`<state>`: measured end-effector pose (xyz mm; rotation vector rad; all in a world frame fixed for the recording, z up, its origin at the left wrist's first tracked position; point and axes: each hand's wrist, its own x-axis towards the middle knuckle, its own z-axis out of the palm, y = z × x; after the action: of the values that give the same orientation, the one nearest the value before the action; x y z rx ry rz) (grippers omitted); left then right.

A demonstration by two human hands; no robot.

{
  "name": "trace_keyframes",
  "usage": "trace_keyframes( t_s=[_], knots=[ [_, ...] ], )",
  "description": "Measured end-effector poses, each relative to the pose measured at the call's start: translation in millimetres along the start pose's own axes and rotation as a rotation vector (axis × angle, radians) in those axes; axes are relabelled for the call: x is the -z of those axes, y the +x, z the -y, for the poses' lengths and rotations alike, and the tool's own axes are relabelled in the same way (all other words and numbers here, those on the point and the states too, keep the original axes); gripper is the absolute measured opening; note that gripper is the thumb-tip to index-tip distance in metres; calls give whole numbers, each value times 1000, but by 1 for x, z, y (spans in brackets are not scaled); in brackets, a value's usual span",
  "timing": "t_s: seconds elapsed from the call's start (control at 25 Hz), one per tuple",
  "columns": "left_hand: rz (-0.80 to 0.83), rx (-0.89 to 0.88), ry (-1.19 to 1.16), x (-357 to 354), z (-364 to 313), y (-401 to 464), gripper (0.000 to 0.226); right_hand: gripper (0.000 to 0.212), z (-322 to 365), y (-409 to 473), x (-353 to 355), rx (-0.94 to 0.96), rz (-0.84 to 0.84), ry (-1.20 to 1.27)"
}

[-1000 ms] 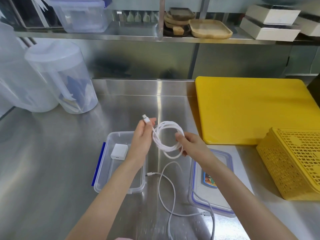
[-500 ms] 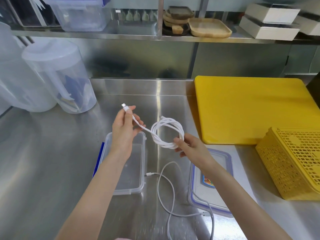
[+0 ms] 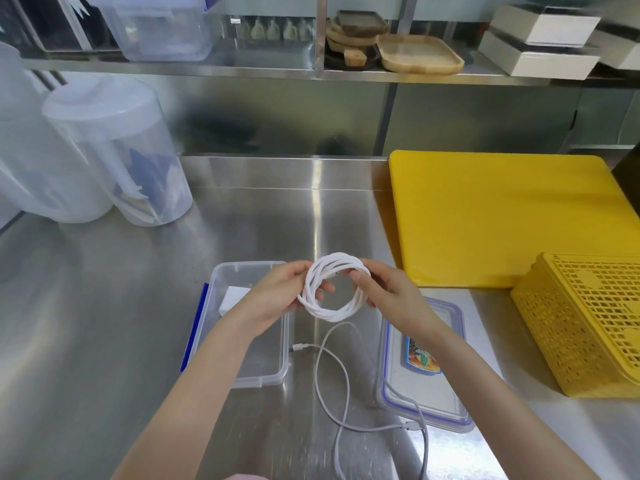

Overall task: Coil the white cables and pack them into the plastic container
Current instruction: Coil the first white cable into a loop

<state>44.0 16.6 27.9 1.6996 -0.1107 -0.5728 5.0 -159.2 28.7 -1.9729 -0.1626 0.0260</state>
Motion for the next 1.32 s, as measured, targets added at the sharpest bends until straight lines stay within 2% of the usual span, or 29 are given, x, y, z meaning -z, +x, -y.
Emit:
trace_keyframes(
  t_s=[0.16, 0.24, 0.32, 0.44, 0.68, 0.84, 1.0, 1.12, 1.32],
  knots=[
    [146, 32, -33, -2, -1, -8, 28, 11, 0, 5, -3, -60, -89, 108],
    [138, 64, -264, -5, 0, -8, 33, 12, 0, 6, -6, -84, -146, 204],
    [141, 87, -465, -9, 0, -6, 38, 19, 1, 5, -11, -46, -193, 152],
    [166, 80, -569, -13, 5, -5, 41, 26, 5, 2, -14, 61, -233, 5],
    [99, 97, -533, -14, 14, -3, 36, 21, 7, 0, -19, 62, -136, -86],
    [106, 83, -494, -19, 16, -4, 25, 23, 8, 4, -25, -10, -211, -57],
    [109, 78, -535, -16, 14, -7, 24, 12, 7, 5, -23, -33, -249, -21],
    [110, 49, -488, -16, 12, -8, 20, 17, 10, 5, -27, -49, -248, -63],
    [75, 13, -473, -17, 12, -10, 26, 8, 8, 4, -37, -48, -249, -132]
  ],
)
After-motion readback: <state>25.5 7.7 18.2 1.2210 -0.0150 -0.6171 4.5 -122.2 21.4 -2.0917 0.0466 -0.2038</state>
